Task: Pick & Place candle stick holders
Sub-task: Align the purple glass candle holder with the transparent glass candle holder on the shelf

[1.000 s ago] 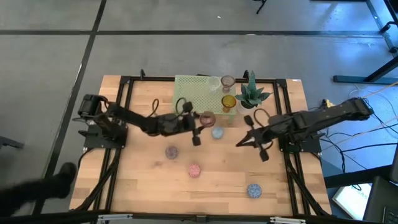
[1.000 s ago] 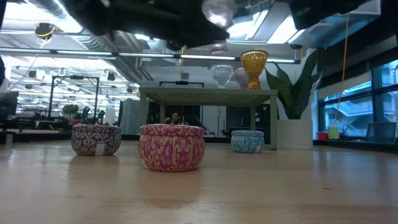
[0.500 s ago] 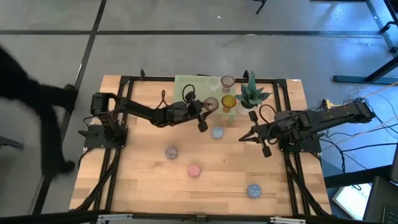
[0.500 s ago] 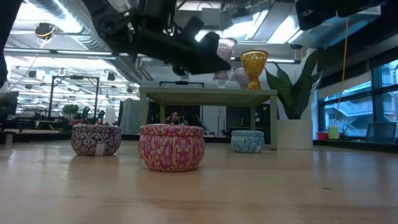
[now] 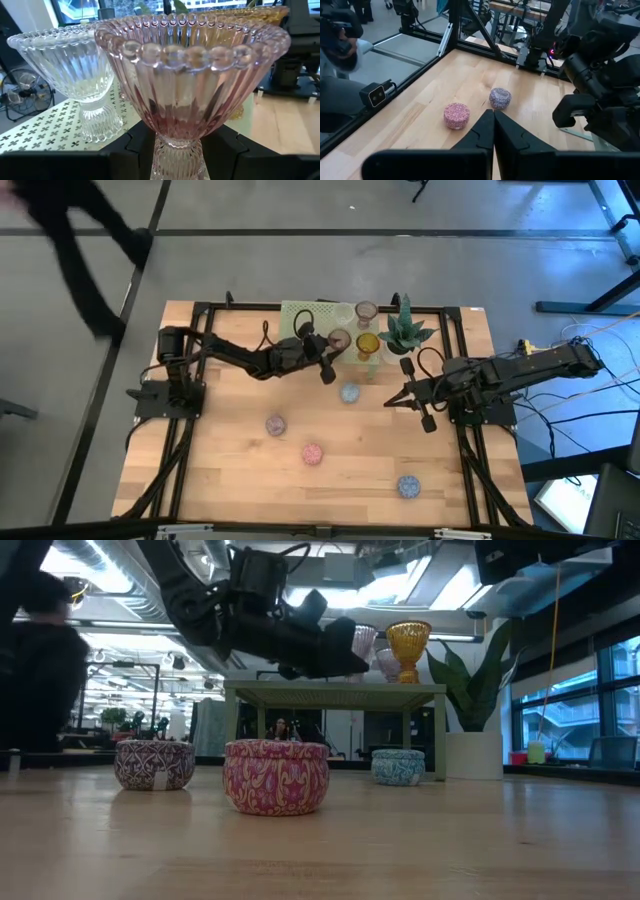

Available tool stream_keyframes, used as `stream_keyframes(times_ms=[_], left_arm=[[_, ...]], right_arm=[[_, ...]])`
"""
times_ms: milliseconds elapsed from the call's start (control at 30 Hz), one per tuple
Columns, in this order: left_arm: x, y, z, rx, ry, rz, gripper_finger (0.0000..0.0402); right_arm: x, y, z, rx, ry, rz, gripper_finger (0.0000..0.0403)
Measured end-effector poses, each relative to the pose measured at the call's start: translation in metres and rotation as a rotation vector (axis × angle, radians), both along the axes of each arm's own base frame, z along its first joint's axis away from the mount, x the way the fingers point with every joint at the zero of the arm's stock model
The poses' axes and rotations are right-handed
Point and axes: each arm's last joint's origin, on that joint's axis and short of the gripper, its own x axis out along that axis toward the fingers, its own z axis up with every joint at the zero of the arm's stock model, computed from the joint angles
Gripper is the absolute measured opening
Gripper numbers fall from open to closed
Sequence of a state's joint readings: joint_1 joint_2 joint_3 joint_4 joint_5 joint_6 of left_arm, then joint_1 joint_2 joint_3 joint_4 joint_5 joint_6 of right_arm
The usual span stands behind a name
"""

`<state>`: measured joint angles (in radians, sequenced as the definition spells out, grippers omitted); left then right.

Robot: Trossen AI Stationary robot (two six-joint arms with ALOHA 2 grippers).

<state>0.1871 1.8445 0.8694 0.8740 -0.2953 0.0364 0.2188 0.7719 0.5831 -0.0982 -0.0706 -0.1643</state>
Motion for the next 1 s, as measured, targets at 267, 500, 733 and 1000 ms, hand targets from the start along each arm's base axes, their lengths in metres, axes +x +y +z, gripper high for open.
stream_keyframes(times_ms=[267, 500, 733, 1000], left_arm=[[-0.0005, 0.0057, -0.0008, -0.03, -0.009, -0.066, 0.0133], [-0.0005, 0.0063, -0.0021, -0.036, 0.001, -0.088, 0.0156], [-0.0005, 0.0063, -0.0037, -0.038, 0.009, -0.087, 0.0168], [-0.0009, 0.0071, -0.0028, -0.033, 0.004, -0.06, 0.0181]], right_arm=[[0.0, 0.0, 0.0, -0.001, -0.001, 0.0, 0.0007], [0.0, 0.0, 0.0, -0.001, -0.001, 0.0, 0.0007], [0.0, 0.0, 0.0002, -0.001, -0.001, 0.001, 0.0007], [0.0, 0.0, 0.0002, -0.001, -0.001, 0.001, 0.0007]])
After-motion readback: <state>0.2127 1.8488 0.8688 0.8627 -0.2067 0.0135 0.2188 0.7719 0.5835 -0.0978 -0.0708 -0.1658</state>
